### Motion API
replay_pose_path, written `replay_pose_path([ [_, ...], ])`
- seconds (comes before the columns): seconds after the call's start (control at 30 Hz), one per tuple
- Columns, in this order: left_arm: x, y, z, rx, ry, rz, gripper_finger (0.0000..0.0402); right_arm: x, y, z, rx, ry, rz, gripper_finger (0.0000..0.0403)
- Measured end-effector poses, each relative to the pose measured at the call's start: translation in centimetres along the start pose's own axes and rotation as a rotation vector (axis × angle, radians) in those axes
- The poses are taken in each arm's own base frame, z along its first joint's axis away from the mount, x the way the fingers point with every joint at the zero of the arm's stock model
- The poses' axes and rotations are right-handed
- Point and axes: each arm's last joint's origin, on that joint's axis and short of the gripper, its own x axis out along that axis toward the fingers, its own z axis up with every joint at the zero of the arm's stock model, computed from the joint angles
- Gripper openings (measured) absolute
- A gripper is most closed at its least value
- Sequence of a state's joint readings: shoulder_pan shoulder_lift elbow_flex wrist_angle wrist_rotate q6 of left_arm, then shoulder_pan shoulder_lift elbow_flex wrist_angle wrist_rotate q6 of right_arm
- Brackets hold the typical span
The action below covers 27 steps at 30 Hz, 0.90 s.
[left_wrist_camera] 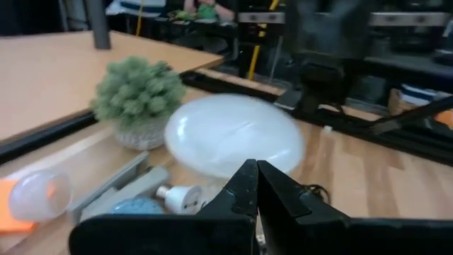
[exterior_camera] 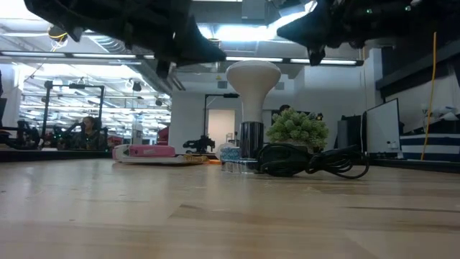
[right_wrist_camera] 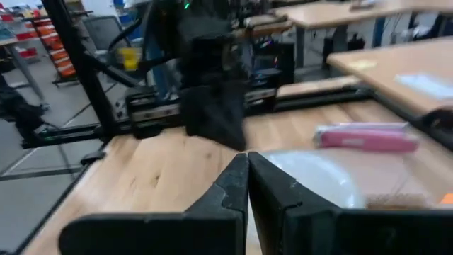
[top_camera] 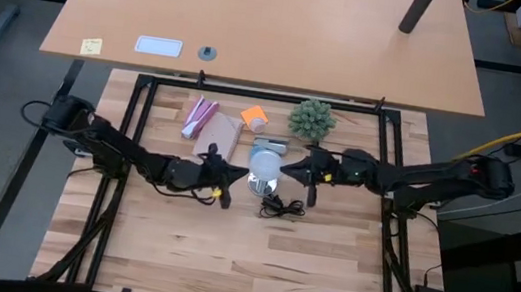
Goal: Screw lightbulb
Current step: Insert the lightbulb into the silver lamp socket
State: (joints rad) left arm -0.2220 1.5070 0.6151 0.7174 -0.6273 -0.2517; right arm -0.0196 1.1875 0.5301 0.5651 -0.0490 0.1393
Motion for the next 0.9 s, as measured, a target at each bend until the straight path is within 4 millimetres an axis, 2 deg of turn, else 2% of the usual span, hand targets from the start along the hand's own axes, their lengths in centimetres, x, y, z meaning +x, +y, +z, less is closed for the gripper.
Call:
replay_pose_path([
  [0.13, -0.6, -0.6, 0.4, 0.036, -0.020, -0.029, 0.0000, -0.4, -0.2, 0.5, -0.079, -0.032, -0.100, 0.0016],
  [0.37, -0.4, -0.6, 0.5, 0.032, -0.010, -0.109, 0.0000, -0.2, -0.8, -0.4, -0.144, 0.038, -0.246, 0.0016],
  [0.47, -0.2, -0.5, 0.4, 0.028, -0.003, -0.132, 0.0000, 0.2, -0.9, -0.9, -0.162, 0.063, -0.255, 0.0016],
  [0.7, 0.7, -0.5, -1.4, 0.083, 0.054, -0.138, 0.0000, 1.3, -1.2, -2.5, -0.185, 0.131, -0.278, 0.0016],
  [0.9, 1.4, 0.3, -1.1, 0.065, 0.017, -0.108, 0.0000, 1.6, -1.3, -2.9, -0.184, 0.140, -0.285, 0.0016],
])
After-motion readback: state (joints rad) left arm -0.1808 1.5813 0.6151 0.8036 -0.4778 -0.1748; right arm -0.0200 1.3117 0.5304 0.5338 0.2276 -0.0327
